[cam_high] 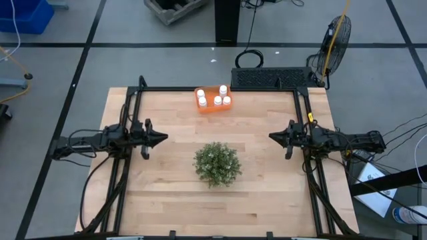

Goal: Pick and place pill bottles into a basket
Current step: Return to Home Position

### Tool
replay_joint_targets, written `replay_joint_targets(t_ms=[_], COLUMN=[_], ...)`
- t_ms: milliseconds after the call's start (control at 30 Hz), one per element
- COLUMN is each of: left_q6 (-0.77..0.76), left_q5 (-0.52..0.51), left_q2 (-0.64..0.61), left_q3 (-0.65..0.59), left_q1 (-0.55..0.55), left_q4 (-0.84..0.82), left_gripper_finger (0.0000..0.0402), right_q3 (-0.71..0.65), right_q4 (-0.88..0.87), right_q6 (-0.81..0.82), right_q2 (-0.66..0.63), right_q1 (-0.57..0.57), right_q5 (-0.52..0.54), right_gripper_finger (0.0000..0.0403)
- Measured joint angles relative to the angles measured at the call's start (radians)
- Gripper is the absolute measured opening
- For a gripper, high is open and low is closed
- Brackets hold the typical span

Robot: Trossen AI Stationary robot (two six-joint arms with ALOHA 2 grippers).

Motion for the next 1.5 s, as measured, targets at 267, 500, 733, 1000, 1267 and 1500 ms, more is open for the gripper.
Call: replay_joint_targets(t_ms=[267,500,733,1000,1267,1500], left_q6=[0.000,-0.002,-0.002,-0.003,-0.003,-0.003], left_q5=[-0.008,-0.012,-0.013,-0.013,-0.012,-0.012], left_q2=[0.003,0.003,0.003,0.003,0.003,0.003], left_q3=[0.000,-0.002,-0.002,-0.002,-0.002,-0.002], left_q1=[-0.004,-0.004,-0.004,-0.004,-0.004,-0.004], left_q4=[-0.004,0.016,0.025,0.031,0.031,0.032], left_gripper_finger=[0.0037,0.0037,0.0037,0.0037,0.0037,0.0037], right_q3=[-0.002,-0.003,-0.003,-0.003,-0.004,-0.004], right_q4=[-0.022,-0.019,-0.013,-0.011,-0.010,-0.010], right_q6=[0.030,0.025,0.022,0.022,0.022,0.022], right_q2=[0.000,0.000,0.000,0.000,0.000,0.000], right_q1=[0.000,0.000,0.000,0.000,0.000,0.000], right_q5=[-0.004,-0.004,-0.005,-0.005,-0.005,-0.005], right_gripper_finger=[0.0016,0.0016,0.0016,0.0016,0.0016,0.0016])
